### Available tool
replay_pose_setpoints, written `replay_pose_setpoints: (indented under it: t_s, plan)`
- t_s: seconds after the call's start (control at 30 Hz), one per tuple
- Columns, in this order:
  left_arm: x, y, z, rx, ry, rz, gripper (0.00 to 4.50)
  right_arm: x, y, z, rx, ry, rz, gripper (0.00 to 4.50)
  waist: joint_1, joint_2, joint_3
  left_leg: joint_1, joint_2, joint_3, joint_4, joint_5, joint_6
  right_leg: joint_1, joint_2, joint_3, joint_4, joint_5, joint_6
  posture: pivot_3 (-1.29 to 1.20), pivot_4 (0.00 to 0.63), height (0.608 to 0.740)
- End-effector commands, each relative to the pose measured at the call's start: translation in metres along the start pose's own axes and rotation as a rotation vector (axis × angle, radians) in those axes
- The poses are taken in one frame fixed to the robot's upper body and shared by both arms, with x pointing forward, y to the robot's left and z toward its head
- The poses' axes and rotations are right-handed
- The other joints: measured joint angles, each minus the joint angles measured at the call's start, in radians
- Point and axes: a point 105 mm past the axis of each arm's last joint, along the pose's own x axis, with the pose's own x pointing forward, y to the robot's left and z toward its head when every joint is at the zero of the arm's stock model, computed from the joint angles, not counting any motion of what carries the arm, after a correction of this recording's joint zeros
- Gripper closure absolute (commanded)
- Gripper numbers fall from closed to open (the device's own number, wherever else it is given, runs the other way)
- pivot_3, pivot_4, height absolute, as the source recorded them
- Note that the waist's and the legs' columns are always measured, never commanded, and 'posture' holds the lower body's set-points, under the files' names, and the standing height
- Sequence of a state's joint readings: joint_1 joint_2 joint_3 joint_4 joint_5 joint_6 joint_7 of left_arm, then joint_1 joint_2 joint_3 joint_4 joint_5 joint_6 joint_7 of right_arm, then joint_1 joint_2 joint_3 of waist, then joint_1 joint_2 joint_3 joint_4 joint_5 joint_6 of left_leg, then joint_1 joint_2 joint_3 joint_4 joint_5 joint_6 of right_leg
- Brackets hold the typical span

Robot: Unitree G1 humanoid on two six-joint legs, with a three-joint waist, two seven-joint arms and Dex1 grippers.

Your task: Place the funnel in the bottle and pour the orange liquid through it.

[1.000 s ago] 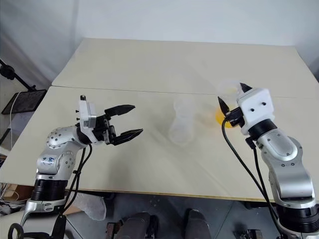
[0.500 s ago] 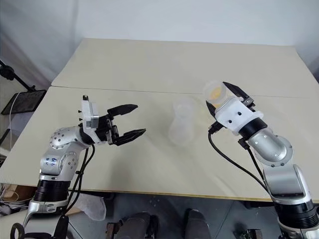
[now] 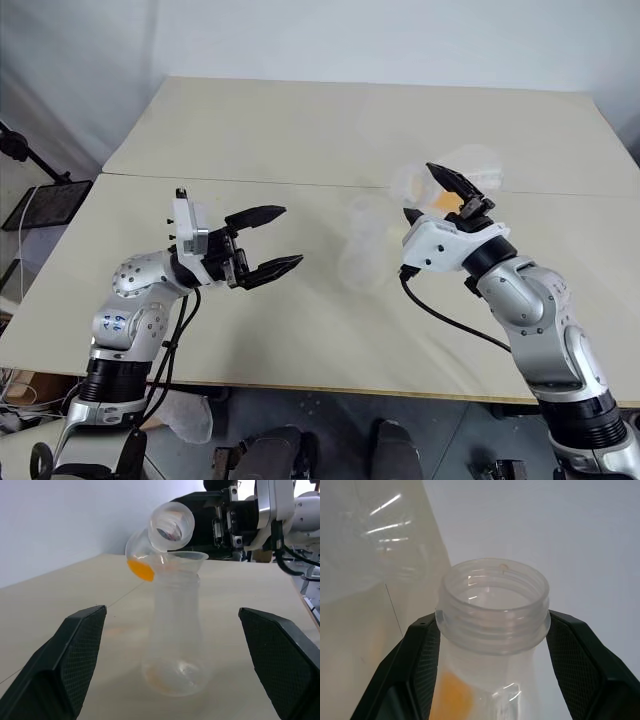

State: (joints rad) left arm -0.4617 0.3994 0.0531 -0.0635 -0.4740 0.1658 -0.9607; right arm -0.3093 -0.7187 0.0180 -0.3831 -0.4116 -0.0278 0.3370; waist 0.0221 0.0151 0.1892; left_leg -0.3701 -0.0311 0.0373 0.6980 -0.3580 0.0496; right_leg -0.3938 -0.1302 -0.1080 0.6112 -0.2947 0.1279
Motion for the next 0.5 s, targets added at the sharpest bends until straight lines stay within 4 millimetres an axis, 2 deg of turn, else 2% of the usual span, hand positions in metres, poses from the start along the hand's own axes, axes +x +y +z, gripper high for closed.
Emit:
replay_pose_setpoints:
  t_s: [0.03, 0.5]
  plan:
    - [0.0031, -0.0014, 0.0064, 0.027, -0.027, -0.006, 0.0, 0.0024, -0.0139, 0.0138, -0.089, -0.059, -0.068, 1.74, 0.0, 0.0, 0.0, 0.0, 0.0, 0.0, 0.0, 0.0, 0.0, 0.0, 0.0, 0.0, 0.0, 0.0, 0.0, 0.0, 0.15, 0.74]
    - [0.0029, -0.0039, 0.0052, 0.021, -0.027, -0.003, 0.0, 0.0052, -0.0154, 0.0211, -0.288, -0.095, -0.096, 1.74, 0.0, 0.0, 0.0, 0.0, 0.0, 0.0, 0.0, 0.0, 0.0, 0.0, 0.0, 0.0, 0.0, 0.0, 0.0, 0.0, 0.15, 0.74]
